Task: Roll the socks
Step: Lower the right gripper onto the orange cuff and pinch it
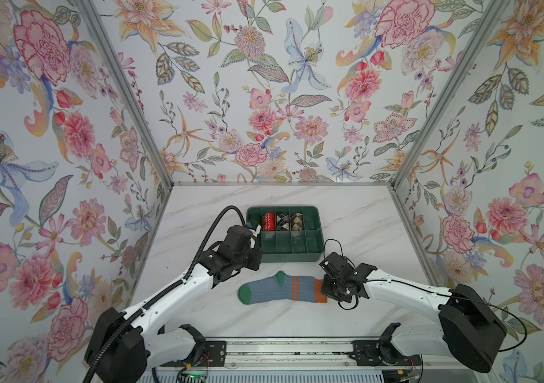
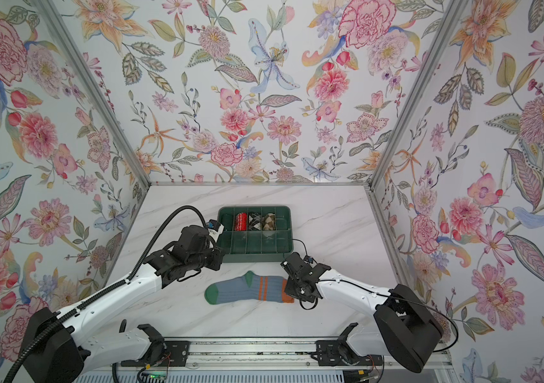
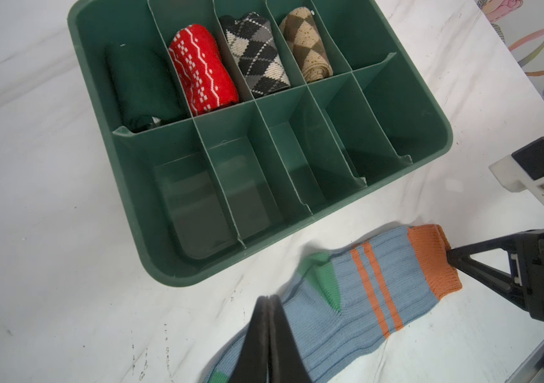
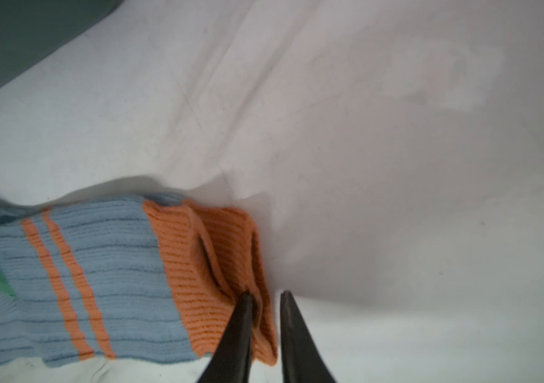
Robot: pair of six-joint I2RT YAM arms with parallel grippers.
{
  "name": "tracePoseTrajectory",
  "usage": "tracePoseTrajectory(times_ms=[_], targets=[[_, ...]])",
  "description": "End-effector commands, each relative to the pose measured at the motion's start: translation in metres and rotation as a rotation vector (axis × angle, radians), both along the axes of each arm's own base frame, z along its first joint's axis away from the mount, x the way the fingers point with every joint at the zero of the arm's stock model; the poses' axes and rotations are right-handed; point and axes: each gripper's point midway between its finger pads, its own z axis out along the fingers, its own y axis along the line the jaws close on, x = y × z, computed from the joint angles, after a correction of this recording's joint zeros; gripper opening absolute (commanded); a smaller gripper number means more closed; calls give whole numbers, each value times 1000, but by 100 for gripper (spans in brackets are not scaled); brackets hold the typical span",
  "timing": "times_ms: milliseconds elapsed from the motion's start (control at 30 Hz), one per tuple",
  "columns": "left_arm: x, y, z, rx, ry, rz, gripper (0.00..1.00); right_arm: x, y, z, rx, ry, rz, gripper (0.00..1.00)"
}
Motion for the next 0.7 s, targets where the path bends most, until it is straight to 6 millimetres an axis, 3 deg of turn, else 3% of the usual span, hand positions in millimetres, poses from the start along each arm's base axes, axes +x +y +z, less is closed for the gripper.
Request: tracePoseTrajectory(times_ms=[0, 267, 667], targets=[[9, -3, 13, -24, -21, 4, 6, -3, -2, -6, -8, 13, 13, 16], [11, -5, 11, -21, -14, -1, 6, 0, 3, -5, 10, 2, 32, 0], [10, -6, 13, -24, -18, -10, 5, 8, 5, 23, -25, -90, 69, 0]])
